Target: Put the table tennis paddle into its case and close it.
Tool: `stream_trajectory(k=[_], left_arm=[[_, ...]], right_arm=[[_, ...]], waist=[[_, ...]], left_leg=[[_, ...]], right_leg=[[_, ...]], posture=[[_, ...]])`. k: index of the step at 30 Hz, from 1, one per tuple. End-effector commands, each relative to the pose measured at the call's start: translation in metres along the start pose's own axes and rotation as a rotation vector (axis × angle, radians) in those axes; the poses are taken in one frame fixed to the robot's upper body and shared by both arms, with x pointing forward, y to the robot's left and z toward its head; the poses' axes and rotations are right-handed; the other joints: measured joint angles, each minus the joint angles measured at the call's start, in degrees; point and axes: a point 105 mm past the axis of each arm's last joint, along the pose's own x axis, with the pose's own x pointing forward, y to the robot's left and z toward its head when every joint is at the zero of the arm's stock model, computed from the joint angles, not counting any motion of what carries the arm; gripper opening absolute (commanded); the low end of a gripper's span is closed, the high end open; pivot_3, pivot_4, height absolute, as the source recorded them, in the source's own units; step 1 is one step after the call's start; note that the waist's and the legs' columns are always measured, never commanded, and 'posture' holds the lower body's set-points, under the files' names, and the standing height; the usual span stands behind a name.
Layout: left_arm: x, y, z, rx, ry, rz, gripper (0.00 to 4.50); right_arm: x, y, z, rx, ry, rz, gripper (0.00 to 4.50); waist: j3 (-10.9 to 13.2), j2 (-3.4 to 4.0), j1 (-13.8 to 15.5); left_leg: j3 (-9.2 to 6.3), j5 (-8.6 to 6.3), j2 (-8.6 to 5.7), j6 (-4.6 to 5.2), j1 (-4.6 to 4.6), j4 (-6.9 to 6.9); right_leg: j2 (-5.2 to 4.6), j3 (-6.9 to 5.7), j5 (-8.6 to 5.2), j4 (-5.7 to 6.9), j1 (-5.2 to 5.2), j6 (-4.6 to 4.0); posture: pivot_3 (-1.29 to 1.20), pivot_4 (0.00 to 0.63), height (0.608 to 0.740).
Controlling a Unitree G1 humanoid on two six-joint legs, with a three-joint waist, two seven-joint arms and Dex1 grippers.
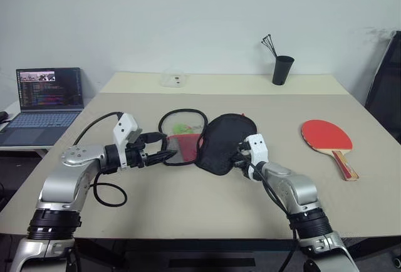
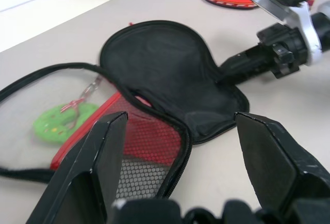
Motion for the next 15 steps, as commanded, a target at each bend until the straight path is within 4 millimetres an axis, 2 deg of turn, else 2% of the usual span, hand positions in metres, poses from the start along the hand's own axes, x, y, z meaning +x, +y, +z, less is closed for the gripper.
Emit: stream_trajectory(k=[1,9,15], left_arm=[[0.005,-0.003,0.019,0.078,-0.035,-0.036,3.61],[0.014,-0.019,0.014,0.112,0.002,-0.167,3.61],[0.016,-0.022,0.016,0.118,-0.004,-0.197,3.61]], right_arm=[[-0.009,-0.022,0.019,0.029,-0.038,-0.031,0.03],[-0.038,-0.065,0.023,-0.019,0.053,-0.028,0.03],[-0.056,-0.073,0.027,-0.008,0.071,-0.015,0.03]], waist=[[0.00,0.00,0.03],[0.00,0.00,-0.01],[0.00,0.00,-0.03]], left_leg=[[-0.01,0.00,0.00,0.00,-0.01,0.00],[0.04,0.00,-0.04,0.00,-0.03,-0.03],[0.04,0.00,-0.05,0.01,-0.02,-0.03]], right_leg=[[0.00,-0.01,0.00,0.00,0.00,0.00],[0.01,0.01,0.00,-0.04,-0.02,0.00],[0.12,0.00,0.00,-0.03,-0.02,0.00]], posture=[[0.00,0.150,0.740],[0.00,0.150,0.740],[0.00,0.150,0.740]])
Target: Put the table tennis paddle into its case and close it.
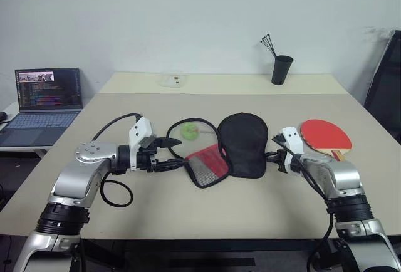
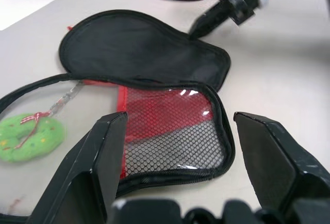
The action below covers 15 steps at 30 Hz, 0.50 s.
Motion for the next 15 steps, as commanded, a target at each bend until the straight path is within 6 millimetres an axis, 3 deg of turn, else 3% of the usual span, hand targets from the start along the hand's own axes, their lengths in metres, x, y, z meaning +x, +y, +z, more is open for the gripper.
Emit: stream_trajectory(k=[1,12,15], left_arm=[[0.000,0.000,0.012,0.057,-0.020,-0.014,3.61],[0.001,0.002,0.011,0.060,-0.018,-0.019,3.61],[0.002,0.003,0.011,0.063,-0.015,-0.019,3.61]], right_arm=[[-0.014,0.002,0.014,-0.007,-0.042,0.023,0.03],[-0.019,0.018,-0.002,0.041,-0.018,0.054,0.03],[-0.023,0.012,-0.003,0.030,-0.024,0.021,0.62]], waist=[[0.00,0.00,0.00],[0.00,0.00,0.00],[0.00,0.00,0.00]], left_leg=[[0.00,0.00,0.00,0.00,0.00,0.00],[-0.01,0.00,0.01,0.00,0.00,0.01],[0.00,0.00,0.01,0.00,-0.01,0.01]], right_leg=[[0.02,0.01,0.00,0.00,0.00,0.00],[0.04,0.00,0.00,0.02,-0.01,0.00],[0.04,0.01,0.00,-0.01,-0.01,0.00]], posture=[[0.00,0.150,0.740],[0.00,0.150,0.740],[0.00,0.150,0.740]])
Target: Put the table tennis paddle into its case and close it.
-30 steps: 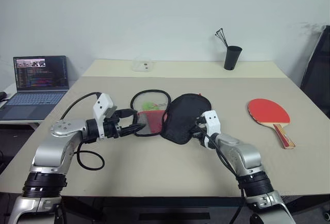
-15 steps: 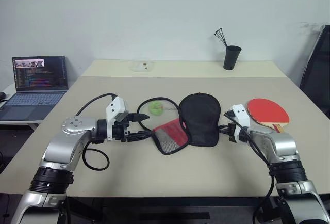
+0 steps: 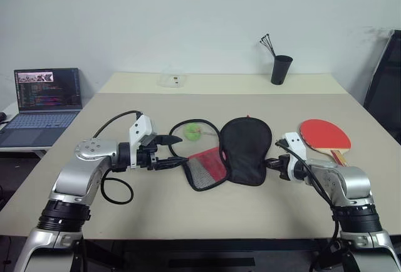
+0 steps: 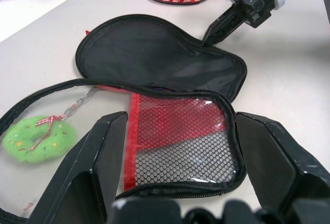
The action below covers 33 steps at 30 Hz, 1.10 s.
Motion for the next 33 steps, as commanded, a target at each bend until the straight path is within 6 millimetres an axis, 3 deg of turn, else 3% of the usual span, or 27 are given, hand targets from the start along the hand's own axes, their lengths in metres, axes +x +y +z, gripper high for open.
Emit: stream_trajectory(k=[1,6,11,18,24,28,33], left_arm=[[0.001,0.001,0.010,0.050,-0.013,-0.011,3.61],[0.002,-0.001,0.009,0.049,-0.015,-0.010,3.61],[0.007,-0.003,0.009,0.049,-0.024,-0.017,3.61],[0.018,-0.008,0.017,0.069,-0.050,-0.058,3.61],[0.032,-0.007,0.034,0.107,-0.092,-0.087,3.61],[0.041,-0.011,0.051,0.118,-0.147,-0.131,3.61],[0.050,-0.011,0.065,0.146,-0.184,-0.149,3.61]], right_arm=[[-0.011,-0.008,0.012,-0.041,-0.061,-0.049,0.94],[-0.029,-0.034,0.022,-0.117,-0.094,-0.138,2.60],[-0.054,-0.047,0.044,-0.103,-0.138,-0.091,4.40],[-0.071,-0.125,0.058,-0.048,-0.202,-0.443,4.46],[-0.077,-0.170,0.047,0.060,-0.189,-0.592,4.46],[-0.079,-0.184,0.033,0.098,-0.150,-0.603,4.46],[-0.074,-0.185,0.017,0.130,-0.103,-0.547,4.46]], waist=[[0.00,0.00,0.00],[0.00,0.00,0.05],[0.00,0.00,0.05],[0.00,0.00,-0.14],[0.00,0.00,-0.16],[0.00,0.00,-0.34],[0.00,0.00,-0.60]], left_leg=[[0.00,0.00,0.00,0.00,0.00,0.00],[0.01,0.00,-0.01,0.00,0.00,0.01],[0.02,0.00,-0.03,0.00,0.00,0.00],[0.07,0.00,-0.06,0.00,0.04,0.01],[0.19,0.00,-0.07,0.00,0.03,0.00],[0.26,0.00,-0.08,0.00,0.04,-0.01],[0.49,-0.01,-0.07,0.03,0.15,-0.01]], right_leg=[[0.00,0.00,0.00,0.00,0.00,0.00],[-0.02,0.00,0.00,0.00,0.00,0.00],[0.01,0.00,0.00,-0.01,0.00,0.00],[0.10,0.06,0.02,0.00,0.01,-0.04],[0.11,0.19,0.03,-0.01,-0.02,-0.06],[0.11,0.29,0.04,-0.02,-0.02,-0.07],[0.17,0.56,0.05,0.01,-0.02,-0.06]], posture=[[0.00,0.150,0.740],[0.00,0.150,0.740],[0.00,0.150,0.740],[0.00,0.150,0.740],[0.00,0.150,0.740],[0.00,0.150,0.740],[0.00,0.150,0.740]])
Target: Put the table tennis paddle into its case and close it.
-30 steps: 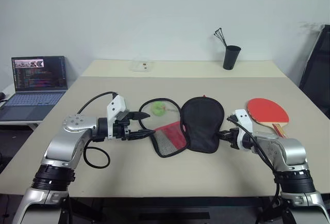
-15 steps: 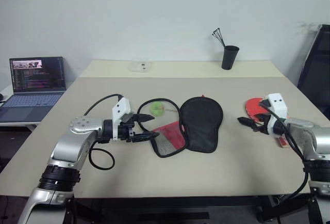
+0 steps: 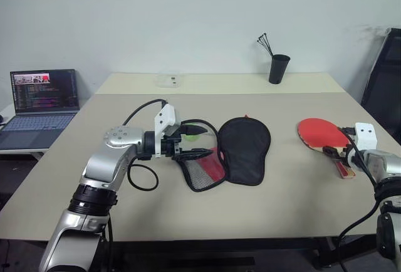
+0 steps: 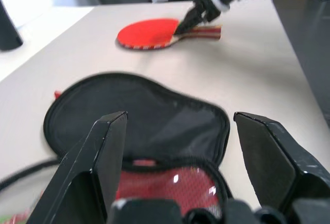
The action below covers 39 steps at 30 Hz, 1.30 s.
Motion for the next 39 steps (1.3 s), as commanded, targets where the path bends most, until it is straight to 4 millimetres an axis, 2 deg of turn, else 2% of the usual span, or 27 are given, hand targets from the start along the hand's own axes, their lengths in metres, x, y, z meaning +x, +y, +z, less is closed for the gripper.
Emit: stream_trajectory(k=[1,7,12,15,23,26,32,34,35,37,39], left_arm=[[0.006,0.003,0.019,0.059,-0.043,-0.018,3.61],[0.011,0.005,0.021,0.068,-0.052,-0.027,3.61],[0.011,0.005,0.020,0.069,-0.053,-0.031,3.61],[0.011,0.005,0.018,0.068,-0.051,-0.028,3.61],[0.010,0.006,0.015,0.065,-0.045,-0.019,3.61],[0.010,0.005,0.013,0.068,-0.038,-0.019,3.61],[0.002,0.008,0.008,0.065,-0.017,0.012,3.61],[-0.003,0.008,0.004,0.059,-0.005,0.027,3.61],[-0.005,0.008,0.002,0.056,0.000,0.033,3.61],[-0.013,0.007,-0.002,0.044,0.014,0.053,3.61],[-0.023,0.005,-0.006,0.028,0.030,0.076,3.61]], right_arm=[[-0.002,-0.004,0.003,-0.016,-0.009,0.022,4.46],[0.000,-0.004,-0.008,-0.044,0.020,0.036,4.46],[0.001,0.004,-0.014,-0.072,0.043,0.088,4.46],[0.001,0.000,-0.019,-0.079,0.057,0.065,4.46],[0.005,-0.003,-0.013,-0.083,0.001,0.010,4.46],[0.008,-0.003,-0.012,-0.080,-0.002,-0.022,3.85],[0.010,-0.002,-0.009,-0.066,-0.012,-0.044,1.85],[0.009,0.000,-0.005,-0.063,-0.023,-0.040,1.31],[0.009,0.001,-0.003,-0.064,-0.029,-0.038,1.16],[0.006,0.004,0.007,-0.064,-0.059,-0.032,1.16],[-0.001,0.012,0.024,-0.074,-0.110,-0.010,1.16]], waist=[[0.00,0.00,-0.09],[0.00,0.00,-0.20],[0.00,0.00,-0.15],[0.00,0.00,-0.17],[0.00,-0.01,-0.15],[-0.02,-0.03,-0.16],[-0.07,-0.11,-0.20],[-0.08,-0.13,-0.30],[-0.08,-0.13,-0.30],[-0.08,-0.12,-0.33],[-0.07,-0.10,-0.34]], left_leg=[[0.04,0.00,0.00,0.00,0.02,0.00],[0.24,-0.01,0.06,0.01,0.18,-0.01],[0.33,-0.01,0.07,0.01,0.20,0.00],[0.45,-0.02,0.07,0.03,0.24,0.00],[0.57,-0.02,0.06,0.03,0.27,0.02],[0.70,-0.02,0.05,0.03,0.31,0.04],[0.81,-0.02,0.06,0.03,0.40,0.05],[0.88,-0.02,0.06,0.03,0.44,0.07],[0.92,-0.02,0.06,0.03,0.46,0.07],[0.94,-0.02,0.06,0.03,0.46,0.09],[0.97,-0.02,0.06,0.04,0.47,0.06]], right_leg=[[0.01,0.05,0.01,0.00,0.00,0.00],[0.12,0.29,0.03,0.05,0.01,0.00],[0.13,0.38,0.05,0.04,0.01,0.03],[0.13,0.50,0.07,0.03,0.00,0.07],[0.13,0.62,0.13,0.02,0.01,0.16],[0.11,0.73,0.19,0.00,0.01,0.20],[0.12,0.83,0.25,-0.01,0.05,0.21],[0.11,0.89,0.31,-0.02,0.06,0.23],[0.11,0.94,0.34,-0.03,0.06,0.24],[0.11,0.96,0.37,-0.03,0.05,0.27],[0.11,0.99,0.38,-0.02,0.03,0.26]], posture=[[0.00,0.150,0.740],[0.00,0.150,0.740],[0.00,0.150,0.740],[0.00,0.150,0.740],[0.00,0.150,0.740],[0.00,0.150,0.740],[0.00,0.150,0.740],[0.00,0.150,0.740],[0.00,0.150,0.740],[0.00,0.150,0.740],[0.00,0.150,0.740]])
